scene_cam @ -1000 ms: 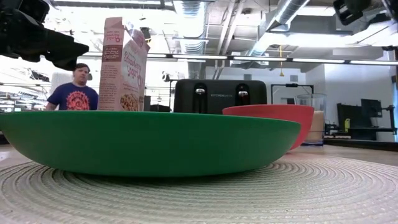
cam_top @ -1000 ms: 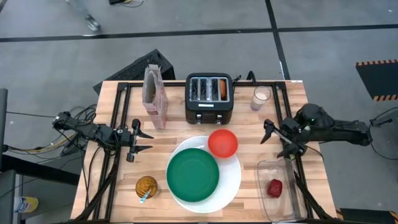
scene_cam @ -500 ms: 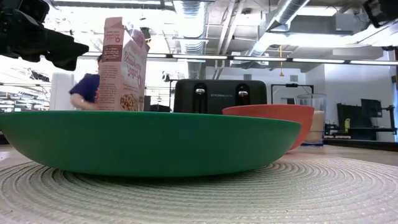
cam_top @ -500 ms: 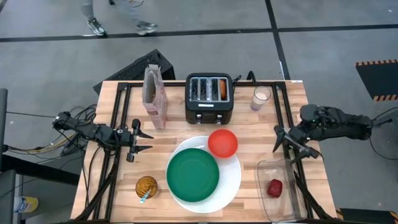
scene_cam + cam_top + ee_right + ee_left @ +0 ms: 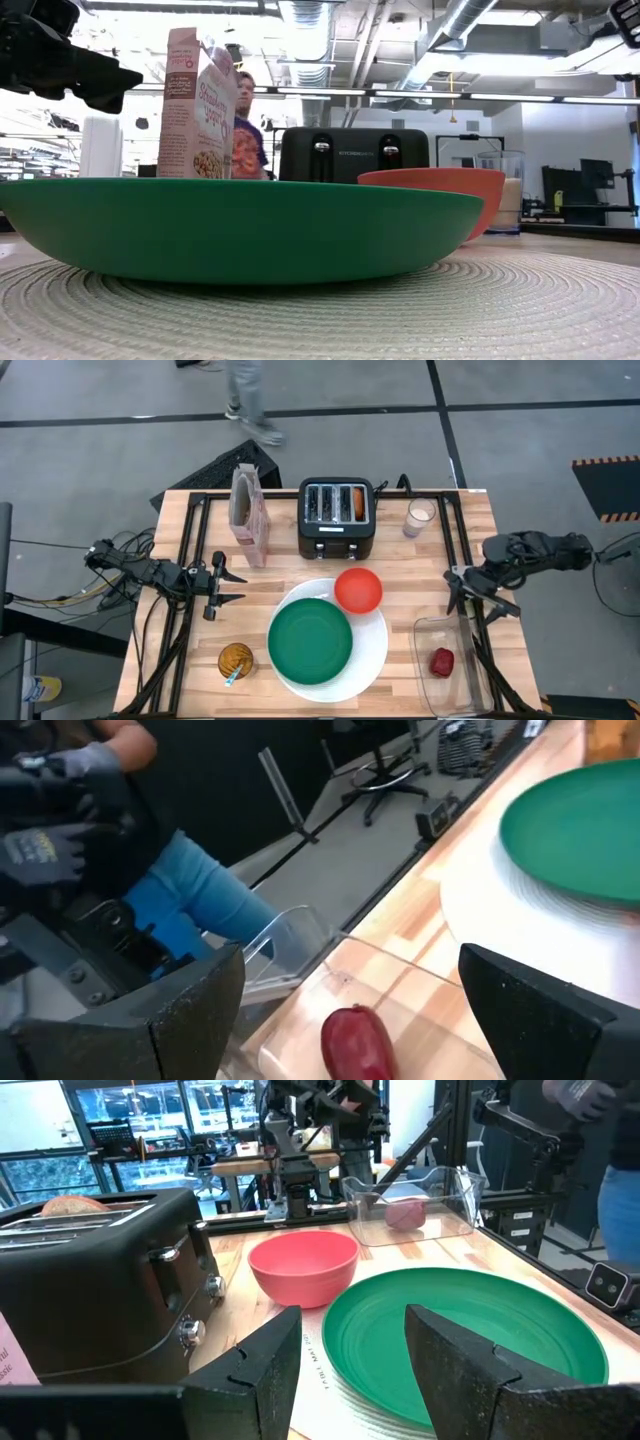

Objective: Arrange a breakfast setting
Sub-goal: Put the red apple on the green plate from the transparent bin

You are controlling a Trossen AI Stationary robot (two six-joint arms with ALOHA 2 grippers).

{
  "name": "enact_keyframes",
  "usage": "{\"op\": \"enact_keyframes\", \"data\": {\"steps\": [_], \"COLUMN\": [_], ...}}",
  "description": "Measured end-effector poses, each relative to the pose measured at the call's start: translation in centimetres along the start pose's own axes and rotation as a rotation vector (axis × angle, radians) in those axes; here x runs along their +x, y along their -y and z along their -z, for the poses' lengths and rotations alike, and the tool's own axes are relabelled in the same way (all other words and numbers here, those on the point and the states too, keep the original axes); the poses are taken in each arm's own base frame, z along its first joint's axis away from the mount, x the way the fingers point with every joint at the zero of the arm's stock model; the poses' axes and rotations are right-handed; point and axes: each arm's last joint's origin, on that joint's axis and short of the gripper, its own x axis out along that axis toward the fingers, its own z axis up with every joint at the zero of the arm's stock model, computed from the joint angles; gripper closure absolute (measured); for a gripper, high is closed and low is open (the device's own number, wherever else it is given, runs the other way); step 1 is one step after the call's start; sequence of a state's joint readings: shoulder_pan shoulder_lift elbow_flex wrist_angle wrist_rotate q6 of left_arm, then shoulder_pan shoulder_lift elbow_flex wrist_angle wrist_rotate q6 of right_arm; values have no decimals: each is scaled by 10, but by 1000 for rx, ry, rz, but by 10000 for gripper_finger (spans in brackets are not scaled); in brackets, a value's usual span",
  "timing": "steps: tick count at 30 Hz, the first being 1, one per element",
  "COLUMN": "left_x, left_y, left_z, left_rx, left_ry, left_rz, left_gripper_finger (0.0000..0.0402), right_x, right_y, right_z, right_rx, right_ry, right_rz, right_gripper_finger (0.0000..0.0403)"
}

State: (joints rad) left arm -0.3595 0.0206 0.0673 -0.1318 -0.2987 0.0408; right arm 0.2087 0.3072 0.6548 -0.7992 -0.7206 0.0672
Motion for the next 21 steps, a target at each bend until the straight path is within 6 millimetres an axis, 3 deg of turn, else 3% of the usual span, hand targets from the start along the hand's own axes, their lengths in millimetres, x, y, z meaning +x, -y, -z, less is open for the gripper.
{"op": "enact_keyframes", "data": {"steps": [7, 21], "left_x": [0, 0], "left_y": [0, 0], "left_z": [0, 0], "left_rx": [0, 0], "left_ry": [0, 0], "left_rz": [0, 0], "left_gripper_finger": [231, 231], "right_x": [6, 54], "right_y": [2, 10], "right_z": [-7, -5], "right_rx": [-68, 19], "right_ry": [15, -280], "right_rz": [29, 10], "right_gripper_finger": [17, 17]}}
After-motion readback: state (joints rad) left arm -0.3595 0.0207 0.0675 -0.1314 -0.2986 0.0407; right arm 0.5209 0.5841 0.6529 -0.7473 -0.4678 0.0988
